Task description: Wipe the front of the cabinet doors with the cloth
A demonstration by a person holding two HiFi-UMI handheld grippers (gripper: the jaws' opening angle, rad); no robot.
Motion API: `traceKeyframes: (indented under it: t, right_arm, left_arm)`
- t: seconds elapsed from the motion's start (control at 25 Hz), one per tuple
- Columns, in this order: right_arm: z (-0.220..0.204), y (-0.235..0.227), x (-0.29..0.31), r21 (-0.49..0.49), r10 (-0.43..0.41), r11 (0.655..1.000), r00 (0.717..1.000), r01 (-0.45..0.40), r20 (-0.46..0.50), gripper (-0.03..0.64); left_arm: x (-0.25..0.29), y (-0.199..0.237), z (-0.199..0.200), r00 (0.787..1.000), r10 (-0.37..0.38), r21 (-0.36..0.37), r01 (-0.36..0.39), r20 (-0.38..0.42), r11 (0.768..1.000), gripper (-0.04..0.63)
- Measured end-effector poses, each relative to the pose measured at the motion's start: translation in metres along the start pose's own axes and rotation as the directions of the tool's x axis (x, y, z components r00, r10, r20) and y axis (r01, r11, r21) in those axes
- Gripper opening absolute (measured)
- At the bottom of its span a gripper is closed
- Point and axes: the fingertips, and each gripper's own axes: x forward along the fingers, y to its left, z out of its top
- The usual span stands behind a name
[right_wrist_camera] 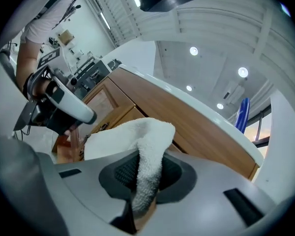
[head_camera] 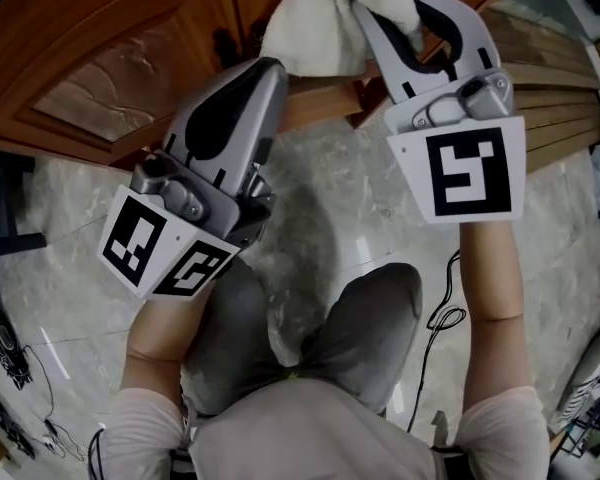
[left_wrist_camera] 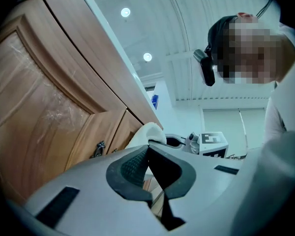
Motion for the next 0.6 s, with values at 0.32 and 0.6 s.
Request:
traceKeyframes:
  t: [0.32, 0.6]
  right_arm:
    - [-0.018, -0.014, -0.008, -0.082, -0.023, 0.996, 0.999, 0.02, -0.039, 0.071]
    - [-0.029, -0.026, -0.015, -0.093, -0.049, 0.995, 0.997, 0.044, -0.06, 0.071]
  left_arm:
    - [-0.005, -0.016, -0.009, 1.0, -0.027, 0.022, 0.027, 0.006, 0.999, 0.017]
    - [-0.008, -0.02, -0.008, 1.0, -0.028, 0.032, 0.028, 0.01, 0.999, 0.017]
